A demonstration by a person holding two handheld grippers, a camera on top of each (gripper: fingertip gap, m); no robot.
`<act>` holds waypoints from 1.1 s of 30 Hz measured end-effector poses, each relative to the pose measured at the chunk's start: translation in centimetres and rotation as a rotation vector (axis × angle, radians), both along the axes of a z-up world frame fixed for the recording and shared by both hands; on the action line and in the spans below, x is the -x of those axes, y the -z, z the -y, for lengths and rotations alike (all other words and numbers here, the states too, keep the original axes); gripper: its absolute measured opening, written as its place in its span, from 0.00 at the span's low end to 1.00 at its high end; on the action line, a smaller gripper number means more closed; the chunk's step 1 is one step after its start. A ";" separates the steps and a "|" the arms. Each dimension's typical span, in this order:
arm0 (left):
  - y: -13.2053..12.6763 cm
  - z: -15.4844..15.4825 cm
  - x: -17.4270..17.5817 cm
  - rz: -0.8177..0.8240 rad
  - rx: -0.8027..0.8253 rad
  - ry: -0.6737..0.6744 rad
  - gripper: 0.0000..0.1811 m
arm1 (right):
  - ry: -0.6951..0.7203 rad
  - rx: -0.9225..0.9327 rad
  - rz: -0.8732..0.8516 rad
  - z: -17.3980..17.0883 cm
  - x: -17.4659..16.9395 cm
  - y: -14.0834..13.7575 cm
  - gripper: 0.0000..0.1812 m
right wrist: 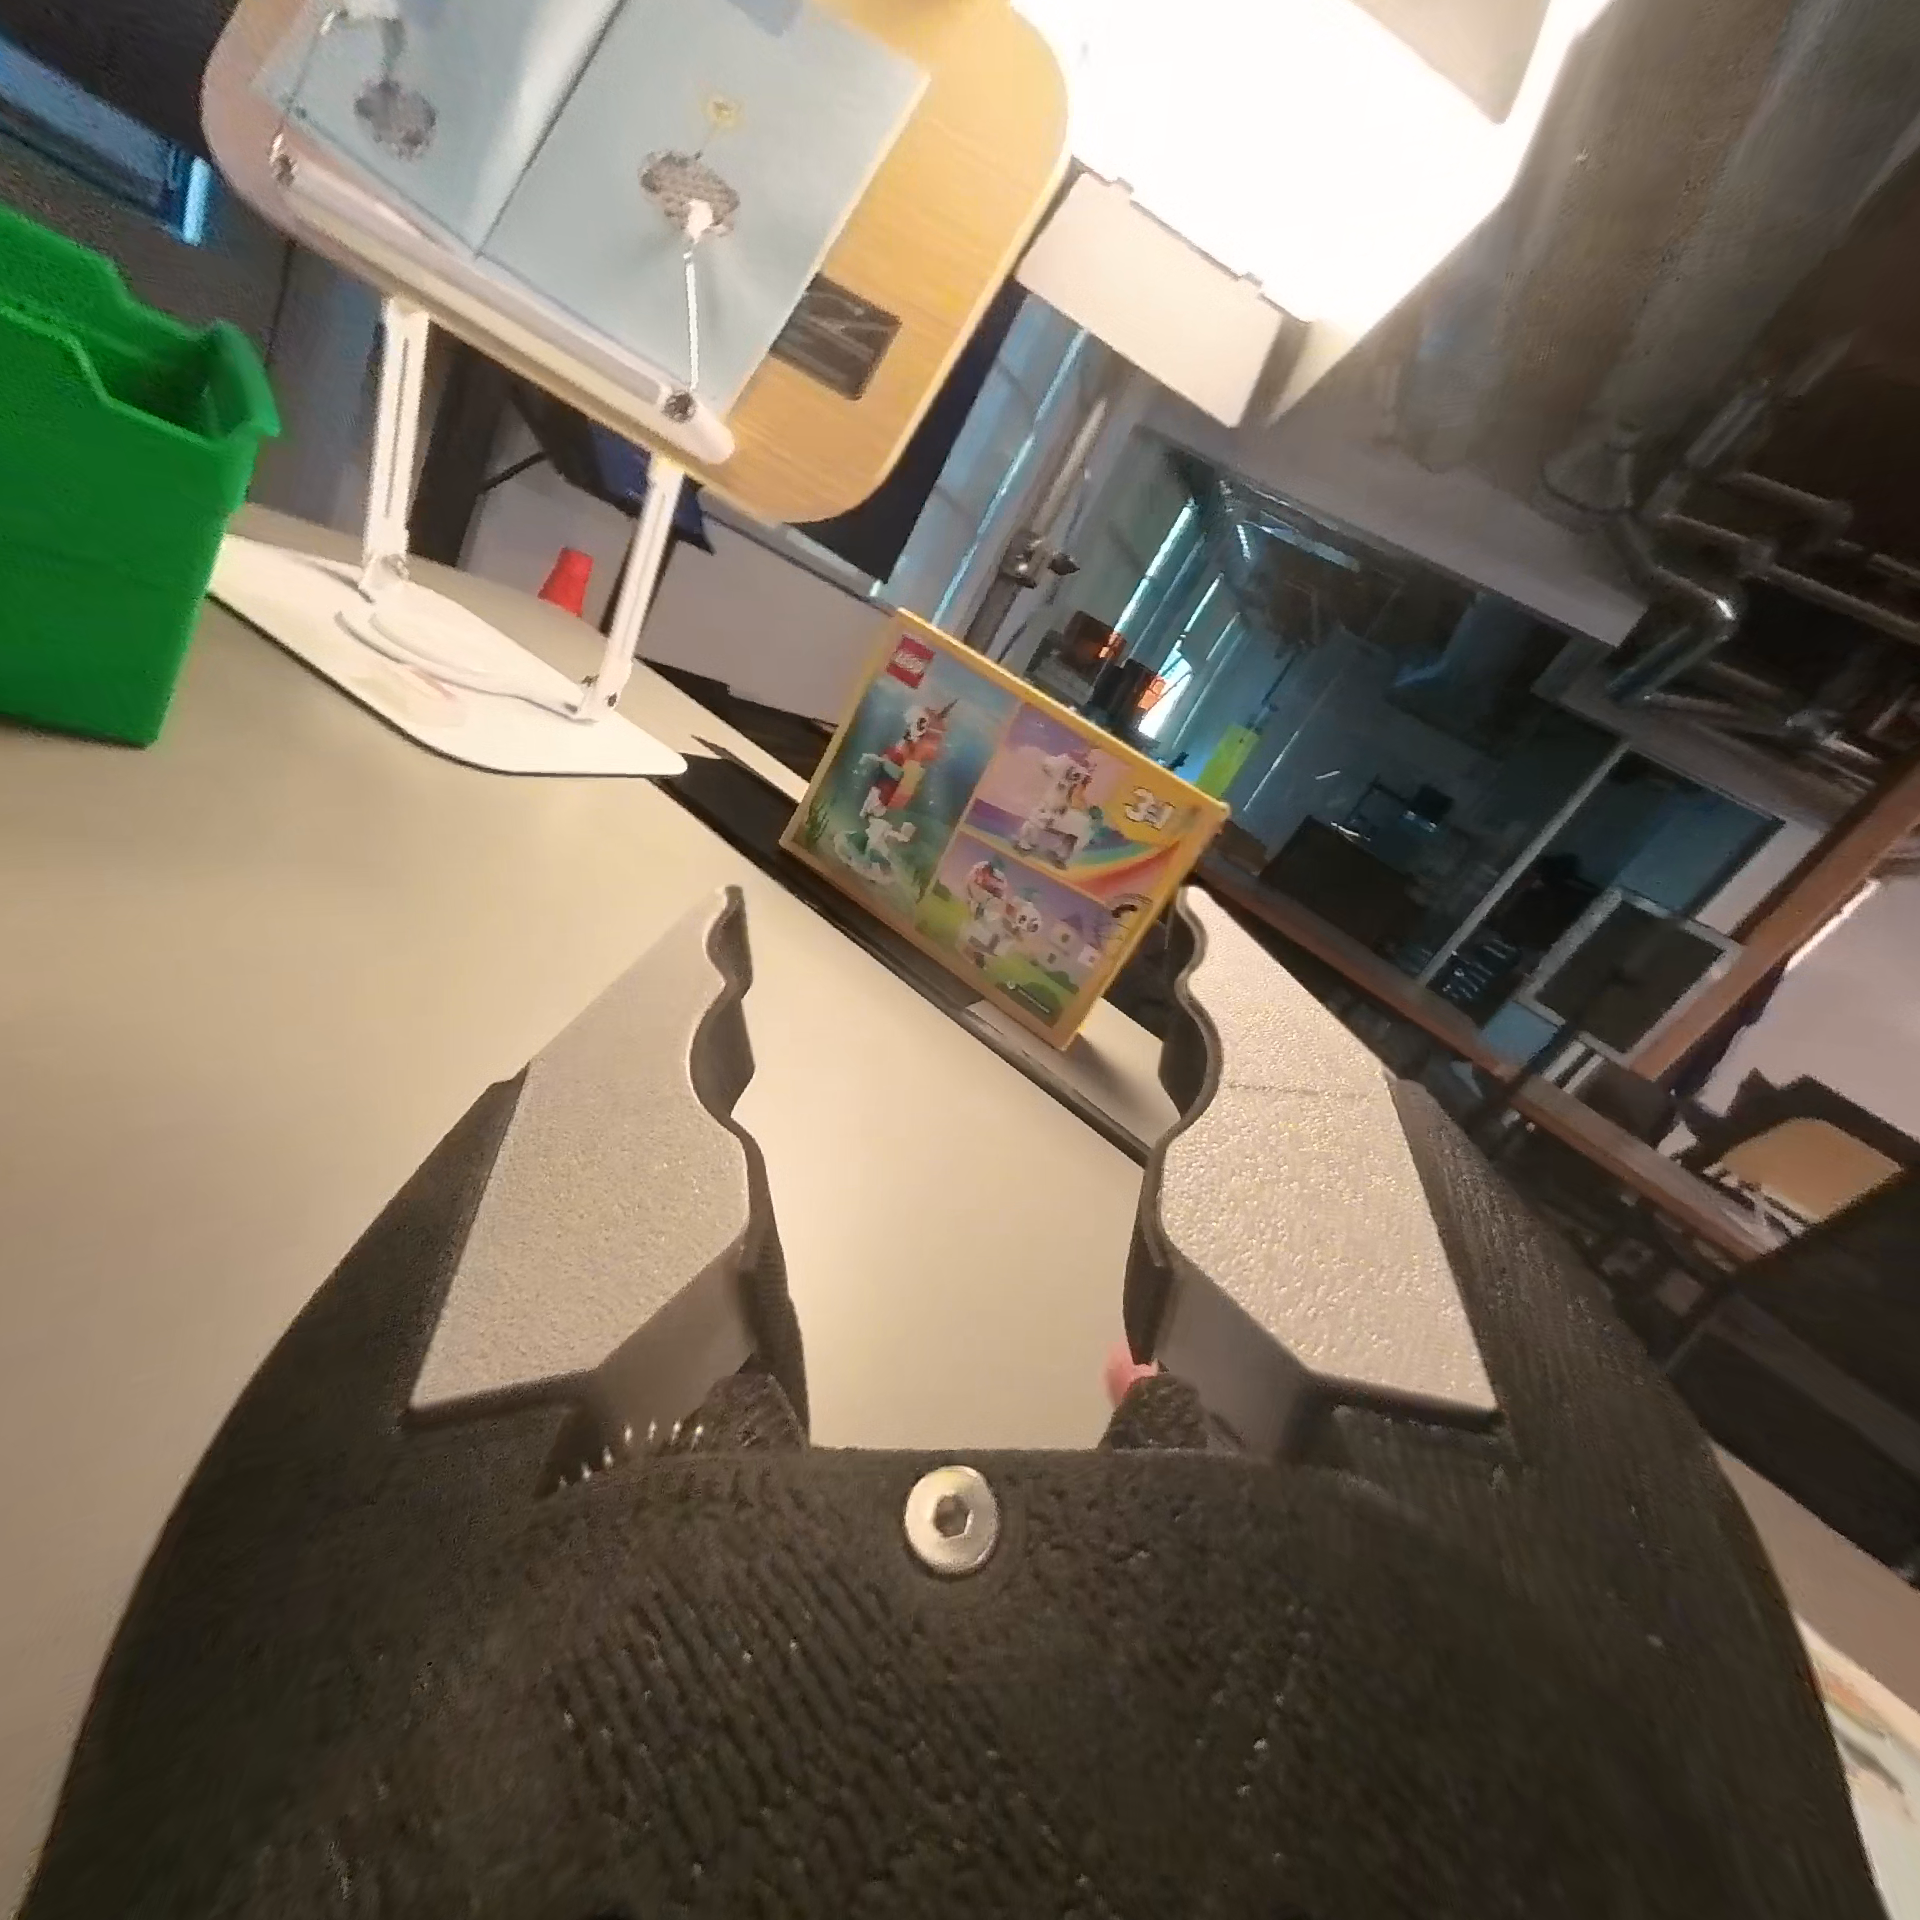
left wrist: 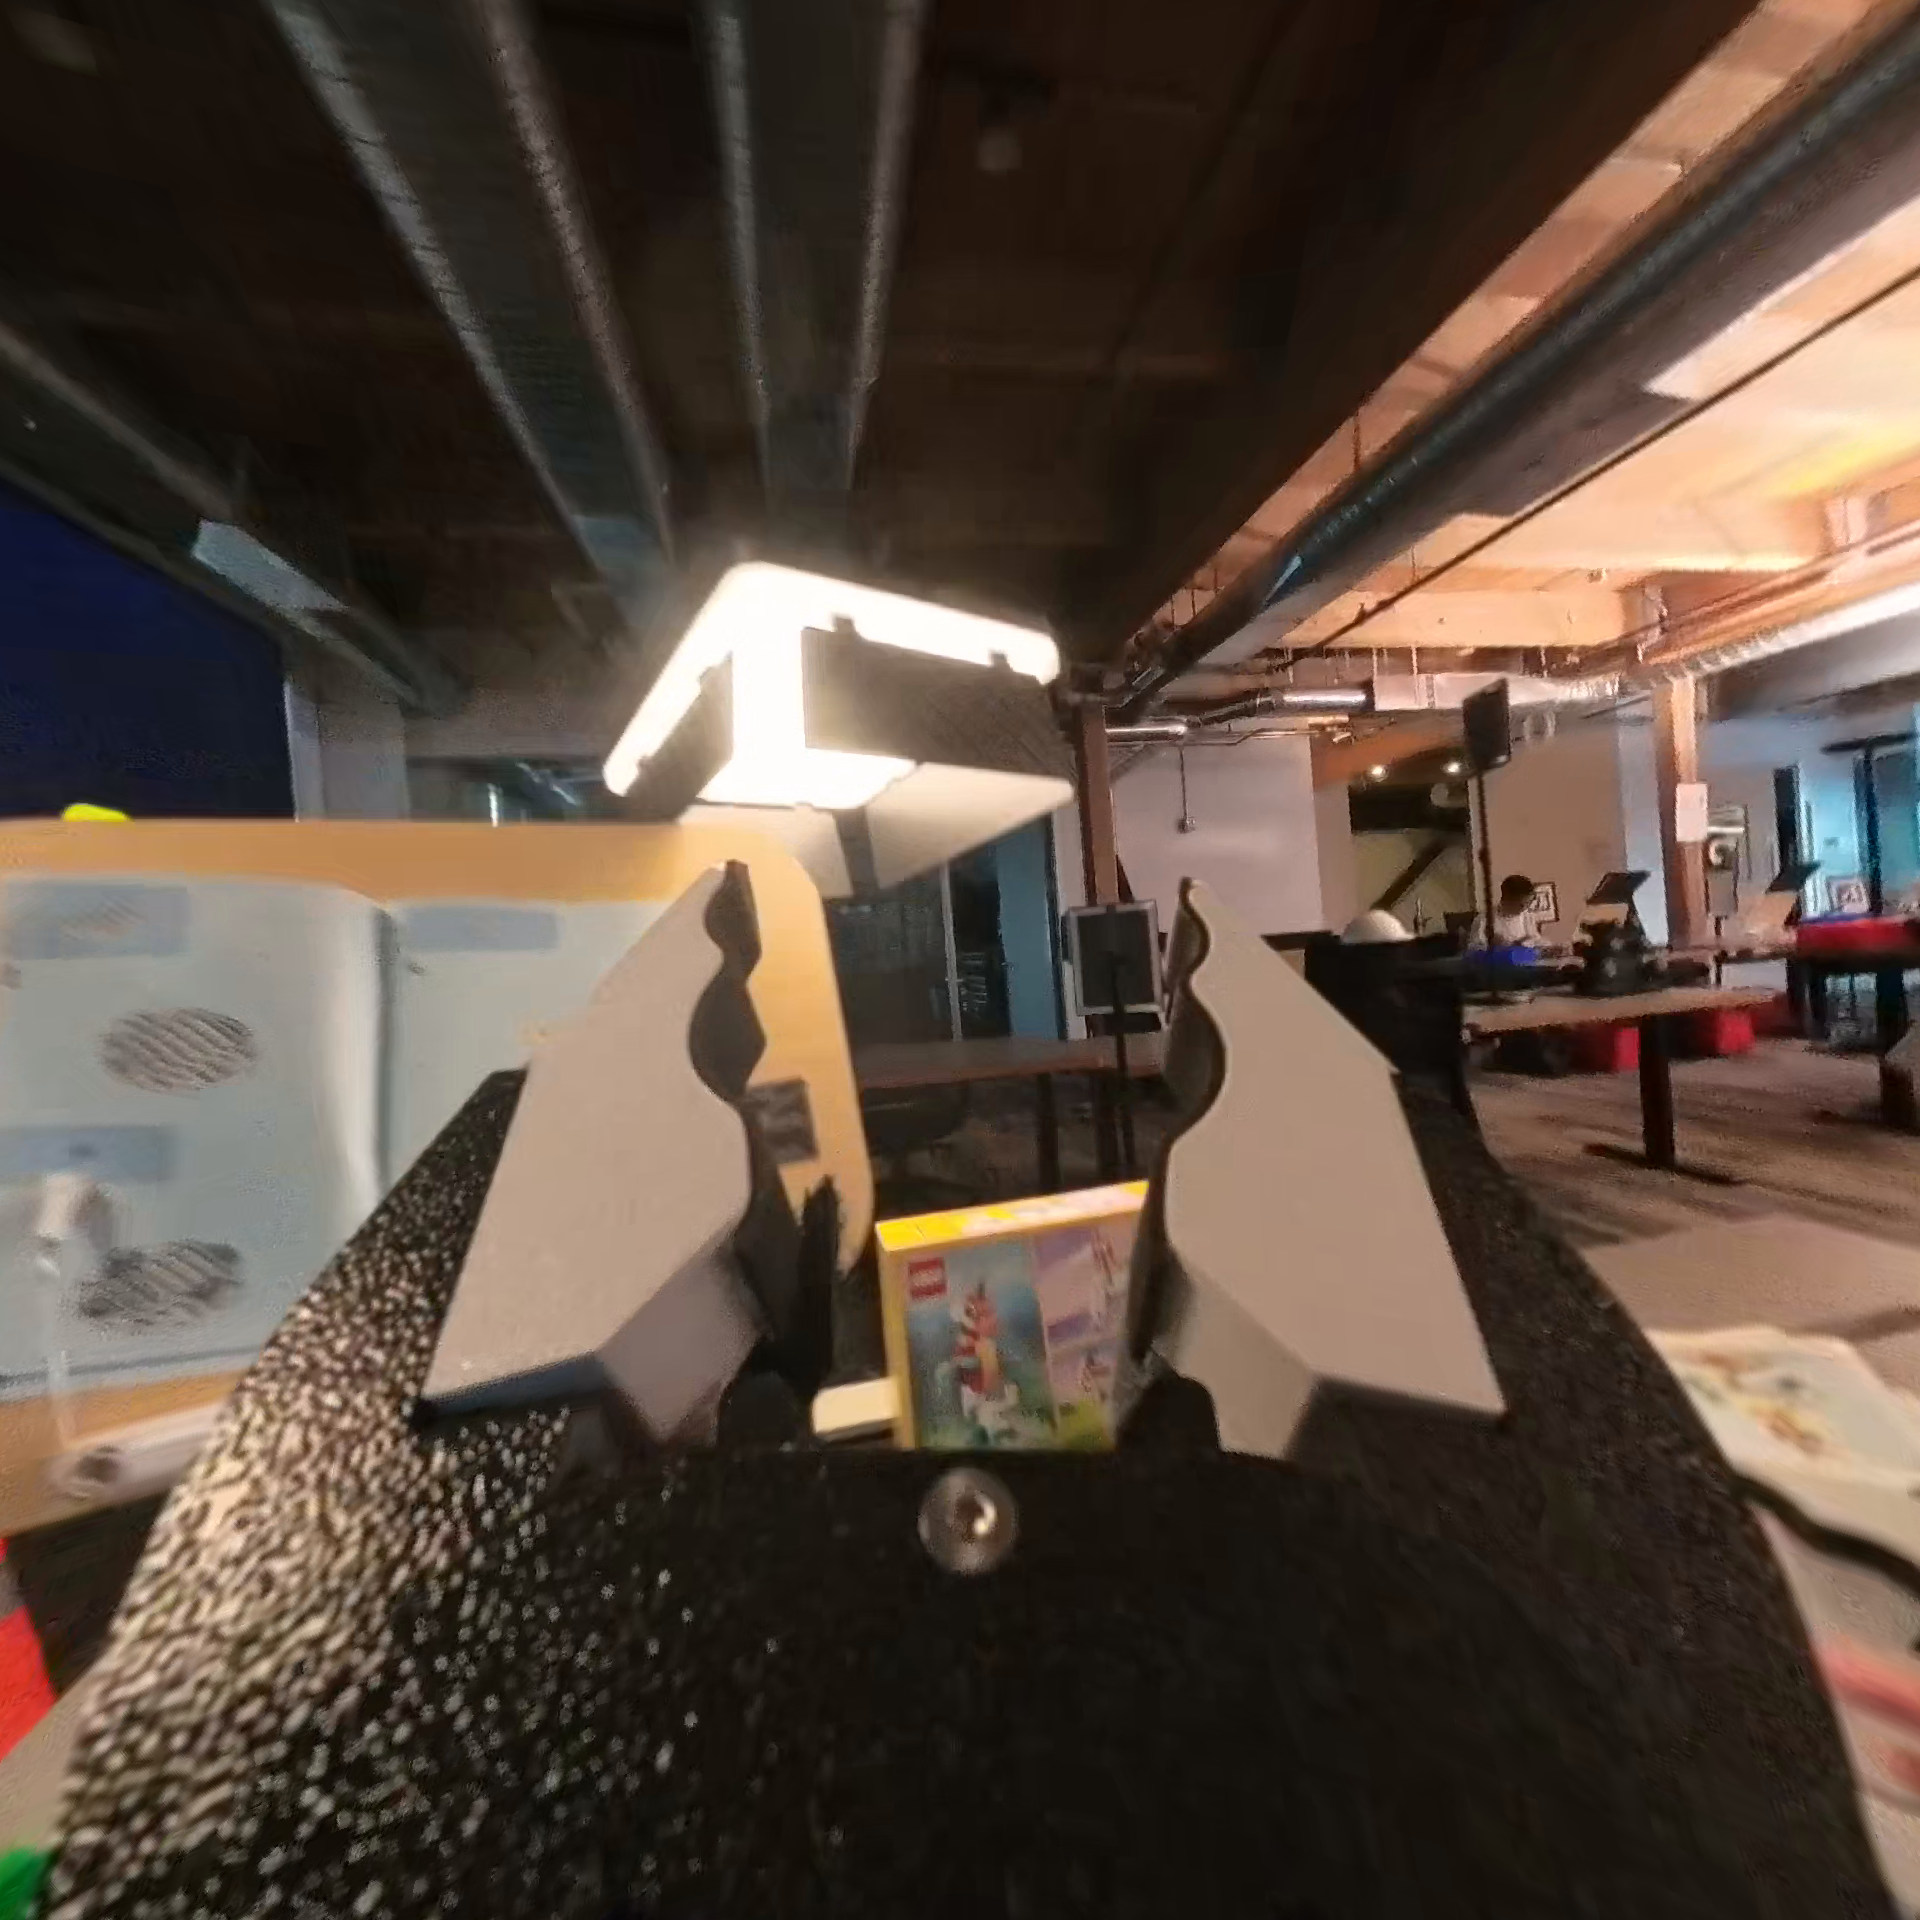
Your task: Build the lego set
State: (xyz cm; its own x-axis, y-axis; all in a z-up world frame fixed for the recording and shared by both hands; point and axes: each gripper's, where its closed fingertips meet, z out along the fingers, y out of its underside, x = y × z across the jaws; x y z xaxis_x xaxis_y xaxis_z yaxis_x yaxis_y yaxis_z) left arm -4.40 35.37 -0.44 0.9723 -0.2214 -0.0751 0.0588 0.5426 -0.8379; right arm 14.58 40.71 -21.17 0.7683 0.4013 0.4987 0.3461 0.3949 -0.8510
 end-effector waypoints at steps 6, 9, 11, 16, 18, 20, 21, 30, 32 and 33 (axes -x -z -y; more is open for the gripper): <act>-4.4 6.3 8.2 0.069 0.086 0.072 0.41 | -0.091 -0.050 0.051 0.3 4.7 -3.3 0.38; -5.2 9.9 11.4 0.002 0.073 0.035 0.39 | -0.210 -0.073 0.070 -0.5 10.0 -6.6 0.37; -5.4 11.5 14.5 -0.048 0.050 -0.039 0.36 | -0.312 -0.061 0.071 -1.2 14.8 -8.8 0.37; -4.4 10.2 24.5 -0.049 0.070 -0.249 0.32 | -0.544 -0.001 0.105 -1.9 28.6 -12.5 0.36; -4.0 7.8 27.5 0.006 0.093 -0.235 0.30 | -0.544 0.034 0.124 -2.8 33.1 -12.8 0.31; -3.5 3.8 29.6 0.015 0.140 -0.205 0.31 | -0.544 0.138 0.155 -3.7 36.9 -11.7 0.27; -3.3 1.4 30.2 0.015 0.177 -0.182 0.37 | -0.548 0.210 0.163 -4.2 38.5 -10.9 0.27; 0.8 -17.7 32.3 -0.202 0.577 -0.228 0.62 | -0.410 0.408 0.106 -10.1 45.6 -9.3 0.18; 1.5 -19.5 32.4 -0.188 0.617 -0.227 0.65 | -0.402 0.383 0.128 -10.2 46.2 -9.2 0.13; 1.9 -20.3 32.7 -0.187 0.631 -0.247 0.65 | -0.403 0.357 0.151 -10.1 46.5 -9.2 0.10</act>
State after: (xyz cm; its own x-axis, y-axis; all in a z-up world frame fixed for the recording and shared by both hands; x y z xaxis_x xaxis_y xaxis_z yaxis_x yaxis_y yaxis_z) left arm -37.14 55.63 -2.33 0.9830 -0.0521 -0.1760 -0.1794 -0.0719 -0.9811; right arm -31.92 50.81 -11.95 0.4495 0.8127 0.3708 0.3562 0.2175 -0.9087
